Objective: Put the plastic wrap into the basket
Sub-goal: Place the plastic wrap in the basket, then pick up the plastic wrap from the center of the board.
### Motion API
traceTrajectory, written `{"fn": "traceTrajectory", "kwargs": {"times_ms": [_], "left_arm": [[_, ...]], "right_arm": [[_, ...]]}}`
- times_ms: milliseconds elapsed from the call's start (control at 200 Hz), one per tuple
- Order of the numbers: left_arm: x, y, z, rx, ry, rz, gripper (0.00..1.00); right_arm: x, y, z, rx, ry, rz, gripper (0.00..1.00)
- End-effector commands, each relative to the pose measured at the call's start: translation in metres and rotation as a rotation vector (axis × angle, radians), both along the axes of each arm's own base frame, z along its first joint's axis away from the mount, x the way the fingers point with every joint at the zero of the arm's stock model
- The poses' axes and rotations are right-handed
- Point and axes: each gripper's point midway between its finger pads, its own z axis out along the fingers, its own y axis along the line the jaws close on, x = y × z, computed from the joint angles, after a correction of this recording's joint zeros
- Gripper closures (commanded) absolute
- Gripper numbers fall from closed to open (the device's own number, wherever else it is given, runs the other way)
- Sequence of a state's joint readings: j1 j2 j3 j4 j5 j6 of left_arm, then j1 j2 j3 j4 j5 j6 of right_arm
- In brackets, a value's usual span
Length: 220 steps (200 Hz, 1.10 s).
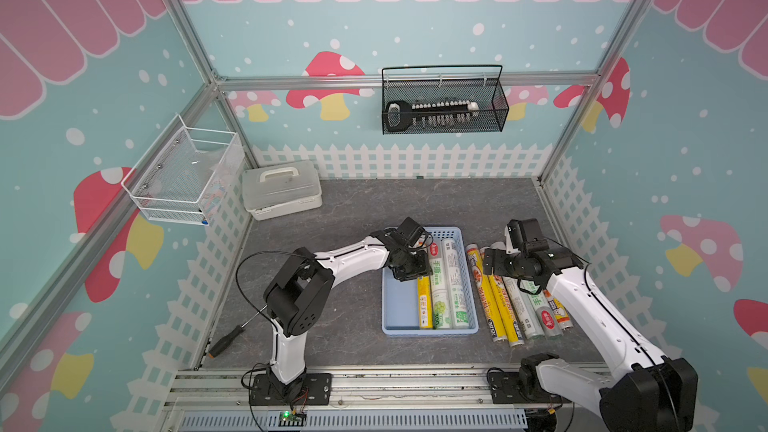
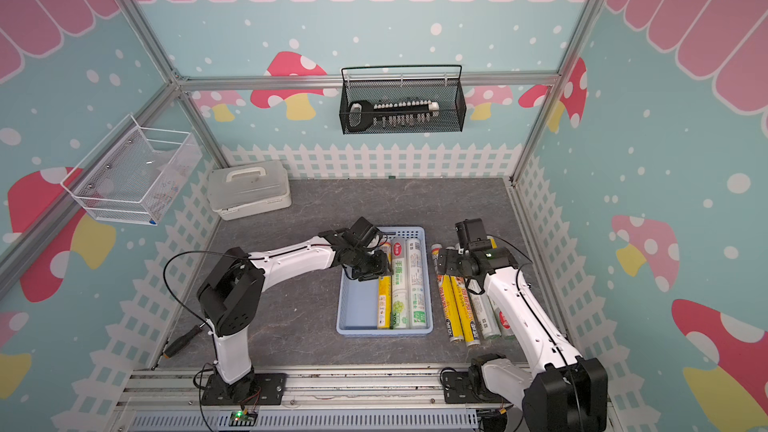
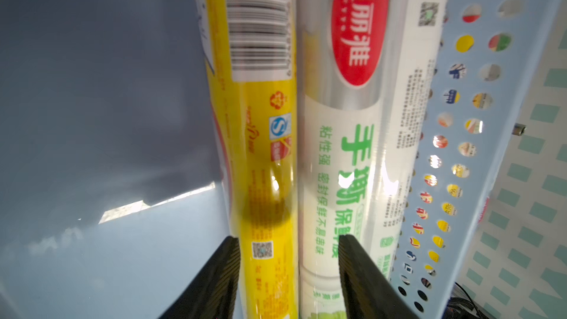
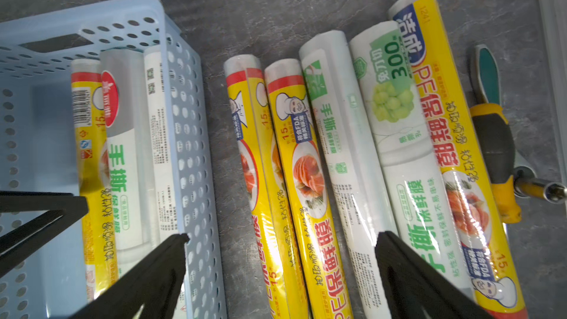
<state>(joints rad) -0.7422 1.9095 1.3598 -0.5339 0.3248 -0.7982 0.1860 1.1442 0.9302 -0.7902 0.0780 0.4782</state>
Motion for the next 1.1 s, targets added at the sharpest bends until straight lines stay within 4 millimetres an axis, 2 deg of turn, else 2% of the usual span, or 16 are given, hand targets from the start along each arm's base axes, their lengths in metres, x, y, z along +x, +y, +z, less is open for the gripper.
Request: {"fn": "traceTrajectory", "kwargs": {"times_ms": [0,175,260,405,760,1096], "left_arm": [[-0.001,0.006,0.023,-0.003,-0.073,-0.02,0.45],[0.002,0.01,0.049,-0.01,-0.169,-0.055,0.44],[0.003,0.009,0.062,-0.022,-0.214,-0.085,0.43],[0.004,0.008,0.073,-0.027,-0.256,-0.124,0.43],[0.013,-0.001,0.081,-0.036,-0.293,-0.157,0.43],[0.014,-0.002,0.082,-0.034,-0.302,-0.171,0.43]], "right_arm": [[-0.015,-0.017,-0.018,-0.029,0.09,-0.018,0.07],[-0.016,-0.036,-0.031,-0.03,0.146,-0.046,0.21],[-0.016,-0.041,-0.04,-0.05,0.193,-0.032,0.28],[-0.013,-0.043,-0.05,-0.069,0.259,-0.008,0.37],[-0.01,-0.061,-0.064,-0.194,0.393,0.035,0.44],[0.0,-0.062,-0.087,-0.22,0.491,0.1,0.45]]}}
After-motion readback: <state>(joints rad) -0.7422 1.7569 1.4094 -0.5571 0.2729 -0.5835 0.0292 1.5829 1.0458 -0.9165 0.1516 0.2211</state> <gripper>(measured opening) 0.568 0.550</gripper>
